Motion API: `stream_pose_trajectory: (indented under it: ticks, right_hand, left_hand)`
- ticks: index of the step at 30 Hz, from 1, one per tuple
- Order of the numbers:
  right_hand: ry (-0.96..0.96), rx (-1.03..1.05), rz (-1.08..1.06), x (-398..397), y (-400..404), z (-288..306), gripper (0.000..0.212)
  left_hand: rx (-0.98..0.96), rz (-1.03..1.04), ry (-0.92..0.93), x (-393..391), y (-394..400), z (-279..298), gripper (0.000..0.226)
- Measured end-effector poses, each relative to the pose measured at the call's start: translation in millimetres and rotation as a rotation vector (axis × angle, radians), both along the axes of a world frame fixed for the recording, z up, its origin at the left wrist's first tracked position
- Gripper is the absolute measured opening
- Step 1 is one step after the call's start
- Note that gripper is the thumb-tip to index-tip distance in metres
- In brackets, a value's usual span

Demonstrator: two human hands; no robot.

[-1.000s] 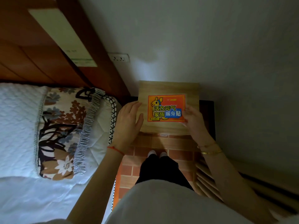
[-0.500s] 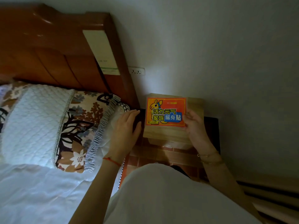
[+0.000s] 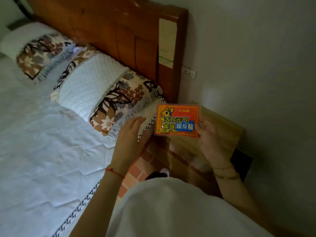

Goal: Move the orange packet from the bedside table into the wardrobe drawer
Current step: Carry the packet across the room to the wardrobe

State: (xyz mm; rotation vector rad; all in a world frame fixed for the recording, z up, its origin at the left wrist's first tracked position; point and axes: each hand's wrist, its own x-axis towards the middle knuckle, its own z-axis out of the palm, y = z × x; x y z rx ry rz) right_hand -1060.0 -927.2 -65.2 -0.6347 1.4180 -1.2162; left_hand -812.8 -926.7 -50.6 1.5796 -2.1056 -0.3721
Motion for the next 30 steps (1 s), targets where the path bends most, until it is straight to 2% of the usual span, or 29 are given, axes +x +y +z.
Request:
stream_pose_trajectory:
  ticks: [6, 11, 14, 23, 30]
  right_hand:
    - [-0.066, 0.002, 0.278, 31, 38, 0, 0.025]
    - [-0.032, 0.031, 0.521, 76, 69, 3, 0.021]
    - [-0.029, 0.033, 0.681, 112, 90, 9, 0.027]
    - [0.022, 0.009, 1.173, 242, 181, 25, 0.023]
    - [0.046, 0.027, 1.465, 380, 300, 17, 0.031]
  left_hand:
    - [0.014, 0.301, 0.032, 18, 106, -4, 0.037]
    - [0.042, 0.545, 0.075, 39, 190, -7, 0.039]
    - [0.020, 0.699, 0.090, 55, 238, -7, 0.038]
    - [-0.038, 1.129, 0.138, 113, 392, -10, 0.037]
    - [-0.002, 1.429, 0.091, 177, 541, -12, 0.039]
